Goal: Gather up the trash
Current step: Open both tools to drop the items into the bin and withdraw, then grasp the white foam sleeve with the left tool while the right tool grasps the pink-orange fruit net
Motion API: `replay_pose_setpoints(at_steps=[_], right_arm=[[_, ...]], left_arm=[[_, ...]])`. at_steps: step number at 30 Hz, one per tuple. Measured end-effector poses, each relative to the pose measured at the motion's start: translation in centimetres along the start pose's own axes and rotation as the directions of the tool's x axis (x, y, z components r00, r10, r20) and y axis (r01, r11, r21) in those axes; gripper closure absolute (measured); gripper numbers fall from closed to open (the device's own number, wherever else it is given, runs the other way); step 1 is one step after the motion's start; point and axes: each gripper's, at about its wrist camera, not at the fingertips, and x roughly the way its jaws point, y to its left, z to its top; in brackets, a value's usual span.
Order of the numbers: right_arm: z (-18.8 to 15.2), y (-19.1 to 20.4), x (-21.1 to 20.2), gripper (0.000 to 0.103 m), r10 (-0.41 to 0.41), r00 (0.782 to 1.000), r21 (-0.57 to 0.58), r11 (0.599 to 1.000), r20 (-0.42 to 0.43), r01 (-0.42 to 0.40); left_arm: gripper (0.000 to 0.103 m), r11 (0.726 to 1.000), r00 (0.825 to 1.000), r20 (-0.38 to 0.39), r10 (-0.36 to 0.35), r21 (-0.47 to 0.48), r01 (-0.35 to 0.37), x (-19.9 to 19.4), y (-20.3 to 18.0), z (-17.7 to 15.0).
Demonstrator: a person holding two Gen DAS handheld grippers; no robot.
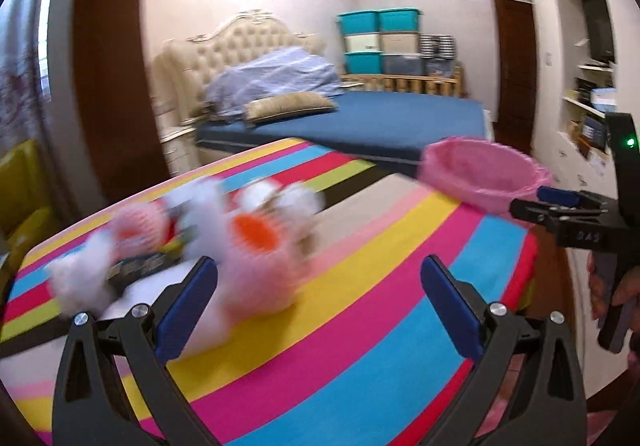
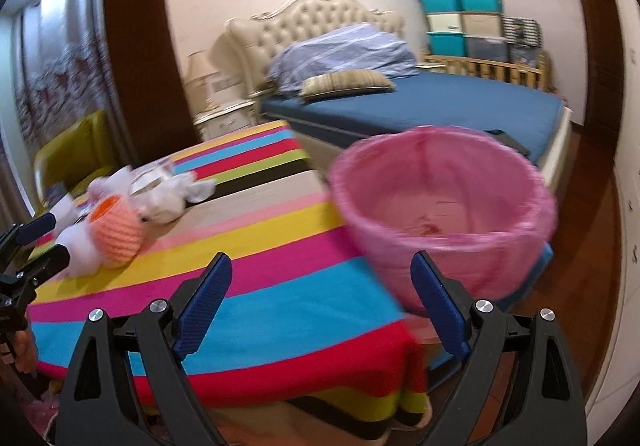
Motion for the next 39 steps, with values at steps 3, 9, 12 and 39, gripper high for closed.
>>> replay_pose_setpoints(at_steps=[3,9,12,39], right_arm=[[-0.2,2.7,0.7,0.017,0.036,0.999,-0.046,0.998,-0.023,-0.037],[-0.3,8.3,1.9,0.017,0.096,0.995,-0.114,0.988,-0.04,-0.1],[-0.2,10.7,2.8,0.017,0.122,0.991,-0.134,0.983,-0.051,-0.128],[1.6,21.8,11.1,0.017,0.166,0.968,-0.191,0.96,-0.189,-0.203]], left_arm=[[0.005,0.994,0.996,-0.024,0.088,-0.062,-0.09,-1.6,4.0,-1.7],[0.005,0.94,0.968,-0.095,0.232,-0.235,-0.248,-3.8,12.6,-3.9],[0.005,0.912,0.945,-0.156,0.286,-0.259,-0.319,-3.3,15.6,-4.6],[0.082,0.907,0.915,-0.364,0.175,-0.303,-0.294,4.4,19.3,-5.3]])
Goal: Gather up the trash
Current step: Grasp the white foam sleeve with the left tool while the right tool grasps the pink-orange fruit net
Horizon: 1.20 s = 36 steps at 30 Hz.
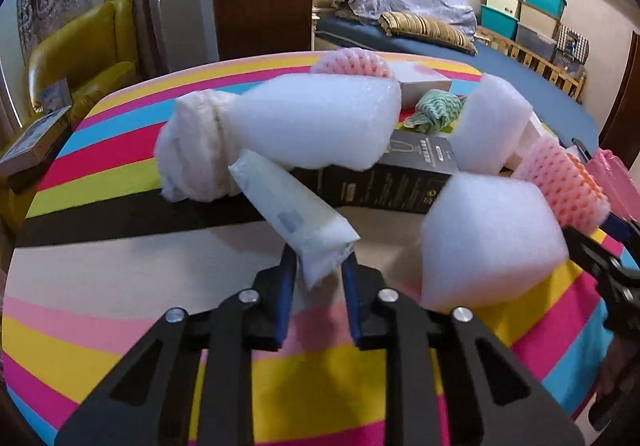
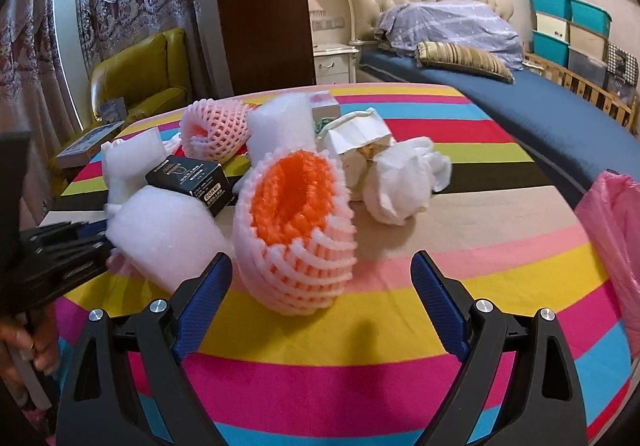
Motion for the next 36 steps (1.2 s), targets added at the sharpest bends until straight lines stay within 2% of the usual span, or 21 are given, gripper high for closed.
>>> replay_pose_setpoints(at_steps=[5,8,13,16,18,24,29,36], right_arm=[[0.4,0.8,0.8,0.017,-0.022,1.0,0.005,1.0,0.003,0.022],[0.5,0.7,1.3,0.018,-0.036,0.999,0.014,0.999,-0.016,0.037],[0.6,0.5,1.8,0.026,-0.041,0.998,0.026,0.999,-0.037,0.042],[0.5,0.7,2.0,0.032,-0.036,0.998,0.009,0.999,-0.046,0.037],[0.6,0.8,2.0,0.042,-0.026,0.999,-0.001,1.0,-0.048,0.026],[0.0,1.0,1.3,0.06,-0.016,1.0,0.001,1.0,-0.006,0.016],[-0.2,0.7,0.0,0.063,-0.007,0.998,0.022,1.0,0.063,0.005],[-0.3,1.1,-0.9,0.063,-0.013,0.994,-0.007,1.0,0.108,0.014]], left_arm=[[0.084,0.995,0.999,0.026,-0.023,-0.094,0.026,-1.0,2.6,-0.9],[0.084,0.992,0.998,0.058,-0.008,-0.127,0.015,-1.5,3.3,-1.0],[0.084,0.991,0.996,0.082,0.027,-0.131,-0.016,-2.1,3.0,-1.3],[0.084,0.989,0.997,0.072,0.021,-0.151,-0.01,-2.0,3.5,-1.5],[0.084,0.987,0.997,0.069,0.02,-0.161,-0.008,-1.9,3.7,-1.5],[0.084,0.991,0.992,0.11,0.055,-0.13,-0.041,-2.8,3.1,-1.9],[0.084,0.993,0.987,0.135,0.082,-0.099,-0.069,-3.3,2.2,-2.0],[0.084,0.992,0.984,0.152,0.096,-0.094,-0.083,-3.7,2.1,-2.2]])
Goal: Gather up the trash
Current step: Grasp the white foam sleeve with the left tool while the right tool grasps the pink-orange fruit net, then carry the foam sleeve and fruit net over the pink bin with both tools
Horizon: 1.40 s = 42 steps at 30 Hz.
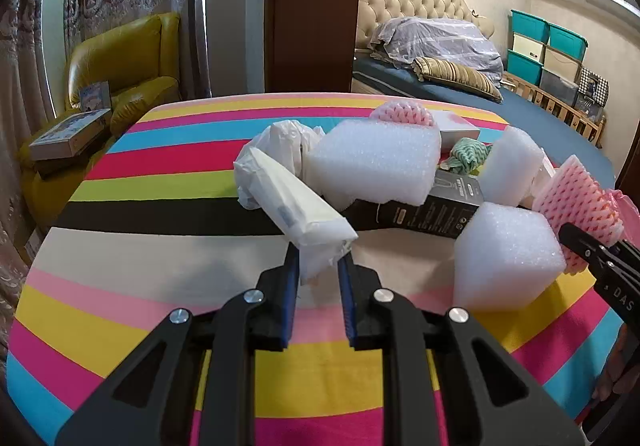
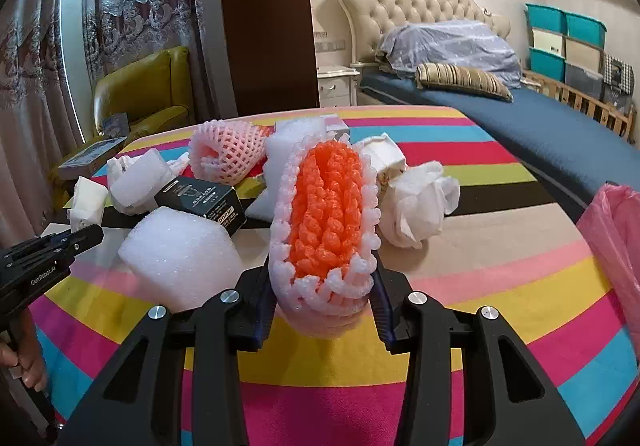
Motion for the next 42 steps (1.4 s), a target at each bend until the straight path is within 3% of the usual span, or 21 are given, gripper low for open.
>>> replay_pose_setpoints(at_steps=[15,22,30,36,42], right_arm=[[-0.1,-0.1,-1.0,0.063,0.024,0.998,0.008,1.0,0.049,-0.024],[-0.2,-1.5,-1.5,0.063,0.054,0.996,0.068,0.996,0.074,-0.059],[-1.3,-1.3,-4.0,0.063,0.068,0.992,0.009,0.998,0.102,-0.069],[-1.9,-2.6,-6.5,0.063,0.065,0.989,-0.007,0.998,0.132,-0.065],[-2.5,-4.2,-8.5,0.062,0.056,0.986,0.002,0.998,0.16,-0.057]], left_arm=[[0.084,0.997,0.996,0.072,0.057,0.051,-0.061,-1.4,-1.0,0.0],[0.084,0.995,0.989,0.127,0.075,0.058,-0.083,-2.5,-1.4,-0.1],[0.084,0.998,0.98,0.198,-0.023,0.055,0.012,-4.8,-1.7,-0.5],[0.084,0.985,0.96,0.256,-0.114,0.152,0.077,-7.4,-4.9,-1.0],[0.084,0.961,0.948,0.255,-0.19,0.247,0.126,-8.2,-8.4,-1.4]])
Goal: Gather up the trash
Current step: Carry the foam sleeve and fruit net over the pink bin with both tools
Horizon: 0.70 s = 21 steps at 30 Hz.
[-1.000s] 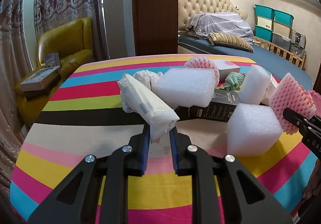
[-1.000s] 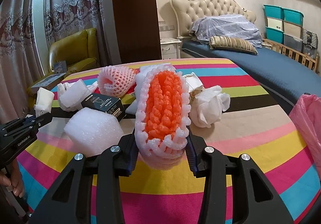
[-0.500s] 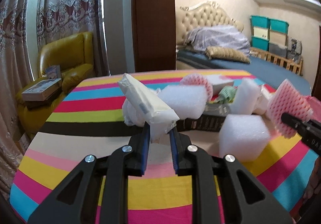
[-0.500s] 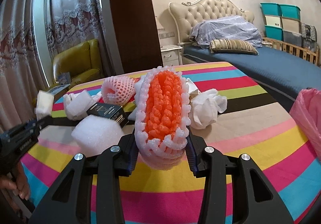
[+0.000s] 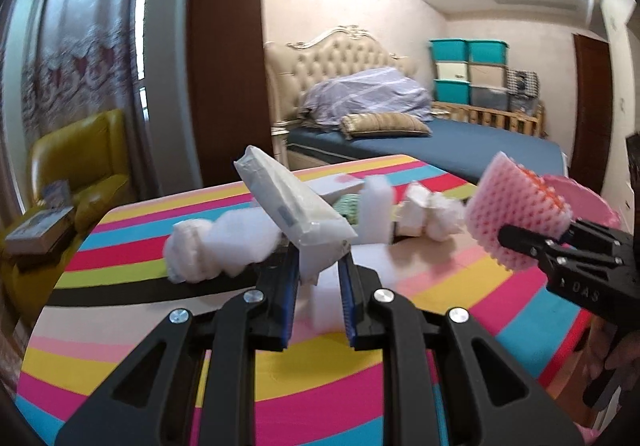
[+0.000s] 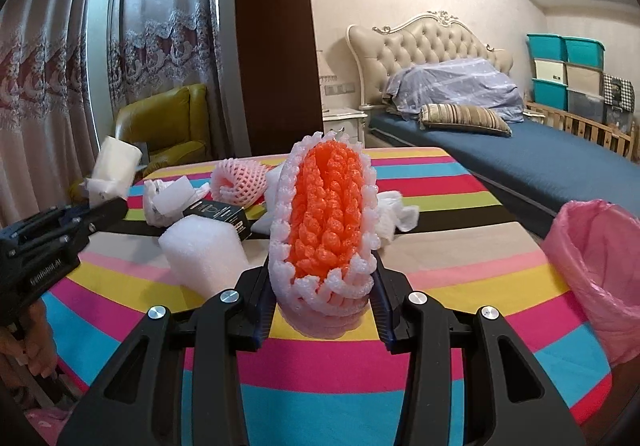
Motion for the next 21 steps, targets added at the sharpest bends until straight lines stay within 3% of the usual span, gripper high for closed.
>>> replay_pose_setpoints(at_steps=[13,18,21], right_arm=[[-0.4,-5.8,-3.3,0.062,-0.091,0.995,0.065,0.994,0.029,0.089],[-0.9,-8.2,-4.6,0.062,-0.146,0.989,0.083,0.986,0.029,0.143],[-1.2,-10.2,-5.5,0.062,-0.182,0.983,0.103,0.979,0.027,0.179]], left_arm=[[0.084,0.975,0.988,-0.034,-0.151,0.161,0.155,1.4,-7.4,0.5],[0.084,0.946,0.969,-0.064,-0.238,0.212,0.246,2.3,-10.8,0.7],[0.084,0.917,0.946,-0.095,-0.311,0.23,0.324,2.9,-12.9,1.1]])
